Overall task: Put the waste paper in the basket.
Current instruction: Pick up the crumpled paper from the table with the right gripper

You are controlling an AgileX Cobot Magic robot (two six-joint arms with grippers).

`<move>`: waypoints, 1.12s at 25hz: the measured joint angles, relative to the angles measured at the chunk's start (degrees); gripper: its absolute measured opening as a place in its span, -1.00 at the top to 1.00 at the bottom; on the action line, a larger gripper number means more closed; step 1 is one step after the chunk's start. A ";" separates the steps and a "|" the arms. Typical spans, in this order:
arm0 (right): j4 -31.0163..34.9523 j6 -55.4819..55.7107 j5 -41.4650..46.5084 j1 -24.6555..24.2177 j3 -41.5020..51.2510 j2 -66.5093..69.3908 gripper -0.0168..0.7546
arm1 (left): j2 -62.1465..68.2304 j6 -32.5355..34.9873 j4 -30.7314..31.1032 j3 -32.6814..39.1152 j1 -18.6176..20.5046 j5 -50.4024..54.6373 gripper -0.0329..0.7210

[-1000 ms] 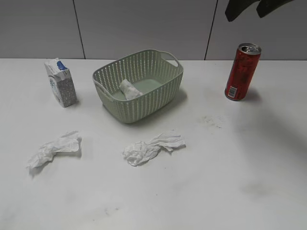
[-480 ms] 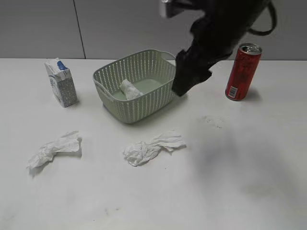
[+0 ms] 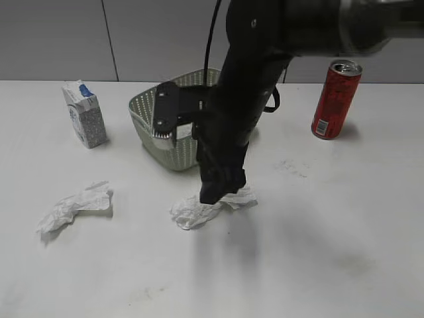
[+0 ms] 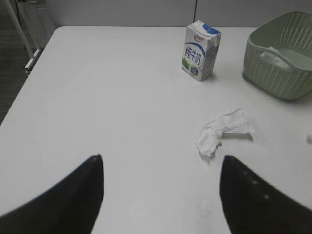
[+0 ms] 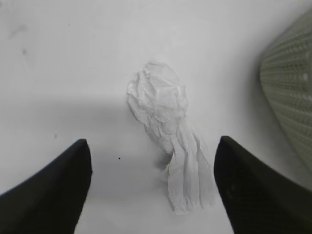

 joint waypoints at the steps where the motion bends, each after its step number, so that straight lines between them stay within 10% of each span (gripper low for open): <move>1: -0.72 -0.62 -0.07 0.00 0.00 0.97 -0.57 | 0.00 0.00 0.00 0.00 0.00 0.00 -0.57; 21: -4.89 -6.53 -6.86 0.00 -0.24 12.55 -0.56 | 0.00 0.00 0.00 0.00 0.00 0.00 -0.57; 28: -4.00 -6.53 -6.14 0.00 -0.35 12.69 0.11 | 0.00 0.00 0.00 0.00 0.00 0.00 -0.57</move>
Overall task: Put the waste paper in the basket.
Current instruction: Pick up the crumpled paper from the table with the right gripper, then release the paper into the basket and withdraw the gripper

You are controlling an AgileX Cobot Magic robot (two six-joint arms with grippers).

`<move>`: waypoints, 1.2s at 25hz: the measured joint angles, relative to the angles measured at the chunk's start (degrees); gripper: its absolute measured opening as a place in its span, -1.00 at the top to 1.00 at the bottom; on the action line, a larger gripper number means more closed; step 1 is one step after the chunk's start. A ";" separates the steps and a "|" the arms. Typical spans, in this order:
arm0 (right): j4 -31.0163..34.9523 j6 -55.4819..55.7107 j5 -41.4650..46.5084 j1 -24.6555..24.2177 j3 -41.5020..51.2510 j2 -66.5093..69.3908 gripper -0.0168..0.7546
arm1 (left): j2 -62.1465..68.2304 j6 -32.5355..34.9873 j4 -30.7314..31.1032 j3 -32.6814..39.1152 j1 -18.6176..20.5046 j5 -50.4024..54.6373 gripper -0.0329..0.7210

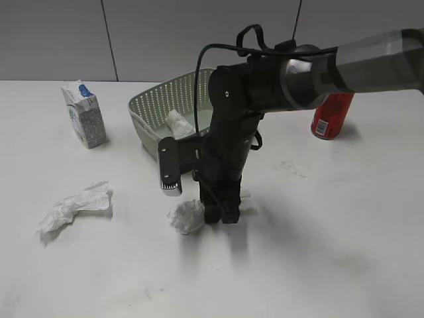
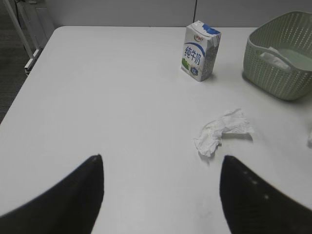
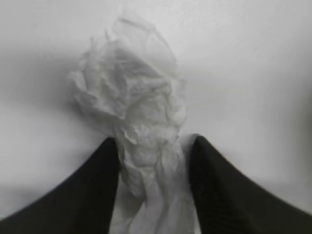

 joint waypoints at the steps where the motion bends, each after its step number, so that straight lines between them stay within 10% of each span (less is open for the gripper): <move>1: 0.07 0.00 0.73 0.00 -0.05 0.00 0.28 | 0.00 0.00 0.00 0.00 0.00 0.00 -0.57; 7: 0.07 0.35 6.20 0.00 -0.18 0.00 0.95 | 0.00 0.00 0.00 0.00 0.00 0.00 -0.57; 20: 1.15 2.42 18.89 0.02 -7.54 -7.36 0.97 | 0.00 0.00 0.00 0.00 0.00 0.00 -0.57; 30: 1.51 24.93 13.91 -0.83 -26.54 -10.19 0.97 | 0.00 0.00 0.00 0.00 0.00 0.00 -0.57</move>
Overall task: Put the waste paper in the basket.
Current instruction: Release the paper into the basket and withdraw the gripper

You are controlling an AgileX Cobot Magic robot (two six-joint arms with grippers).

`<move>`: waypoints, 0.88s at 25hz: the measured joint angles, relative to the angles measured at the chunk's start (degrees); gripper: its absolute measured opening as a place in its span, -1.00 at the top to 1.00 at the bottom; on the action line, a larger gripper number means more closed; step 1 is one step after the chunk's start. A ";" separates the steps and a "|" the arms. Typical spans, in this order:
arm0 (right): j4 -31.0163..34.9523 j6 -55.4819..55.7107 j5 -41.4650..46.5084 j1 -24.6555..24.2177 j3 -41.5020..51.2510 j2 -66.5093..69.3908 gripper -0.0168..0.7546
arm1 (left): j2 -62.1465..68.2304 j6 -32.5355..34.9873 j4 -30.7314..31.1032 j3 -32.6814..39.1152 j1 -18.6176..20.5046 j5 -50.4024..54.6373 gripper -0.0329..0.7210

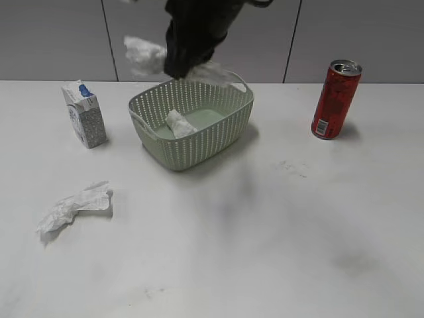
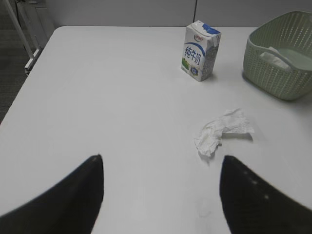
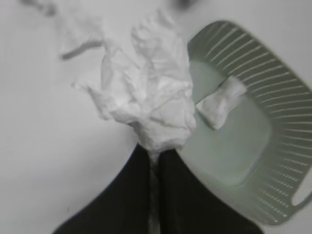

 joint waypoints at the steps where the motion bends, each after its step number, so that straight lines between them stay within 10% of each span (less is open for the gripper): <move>1: 0.00 3.86 -2.29 -0.31 -0.58 0.00 0.97 | 0.00 0.00 0.00 0.00 0.00 0.00 -0.57; 11: -10.98 41.65 -22.74 -2.84 -1.06 3.60 0.97 | 0.00 0.00 0.00 0.00 0.00 0.00 -0.57; 18: -14.97 48.23 -23.64 -3.02 -1.06 12.36 0.94 | 0.00 0.00 0.00 0.00 0.00 0.00 -0.57; 22: -15.03 48.49 -23.58 -3.02 -1.06 16.54 0.52 | 0.00 0.00 0.00 0.00 0.00 0.00 -0.57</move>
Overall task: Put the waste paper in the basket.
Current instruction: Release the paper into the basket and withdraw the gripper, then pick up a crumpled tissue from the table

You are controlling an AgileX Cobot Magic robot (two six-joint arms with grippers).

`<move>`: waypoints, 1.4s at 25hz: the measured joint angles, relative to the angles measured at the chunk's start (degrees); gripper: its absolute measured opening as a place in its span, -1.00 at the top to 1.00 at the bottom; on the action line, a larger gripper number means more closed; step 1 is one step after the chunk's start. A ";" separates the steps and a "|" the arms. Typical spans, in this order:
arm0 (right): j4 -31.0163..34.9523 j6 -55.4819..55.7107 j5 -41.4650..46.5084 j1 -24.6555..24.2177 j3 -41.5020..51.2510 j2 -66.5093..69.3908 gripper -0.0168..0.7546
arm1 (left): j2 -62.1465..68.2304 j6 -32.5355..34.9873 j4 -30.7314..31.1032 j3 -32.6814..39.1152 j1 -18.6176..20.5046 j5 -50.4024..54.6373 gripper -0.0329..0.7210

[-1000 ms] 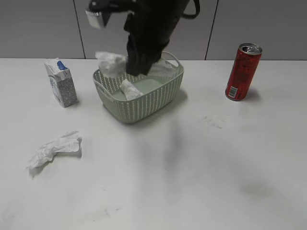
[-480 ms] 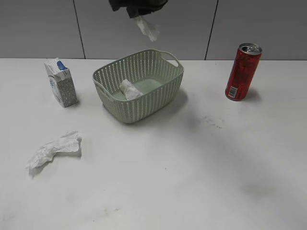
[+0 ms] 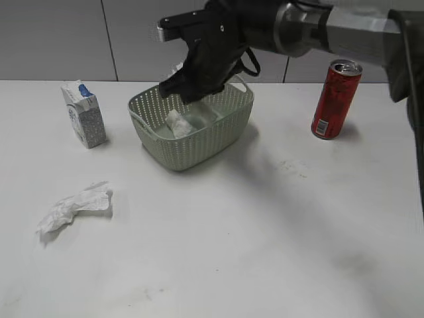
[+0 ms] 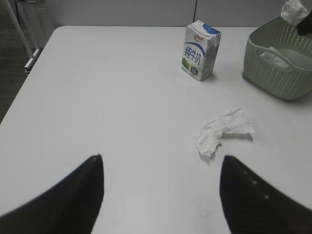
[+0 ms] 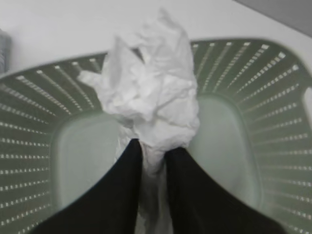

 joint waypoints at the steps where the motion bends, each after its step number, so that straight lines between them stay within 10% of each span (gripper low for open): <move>1: 0.00 0.00 0.00 0.00 0.00 0.69 0.28 | 0.00 0.00 0.00 0.00 0.00 0.00 -0.57; 7: 0.00 0.19 0.33 0.00 0.00 1.58 -0.69 | 0.00 0.00 0.00 0.00 0.00 0.00 -0.57; 23: 2.28 -1.23 17.58 -2.16 -10.92 -4.15 -0.66 | 0.00 0.00 0.00 0.00 0.00 0.00 -0.57; 35: 2.82 -1.66 21.76 -22.94 -5.42 -20.12 -0.59 | 0.00 0.00 0.00 0.00 0.00 0.00 -0.57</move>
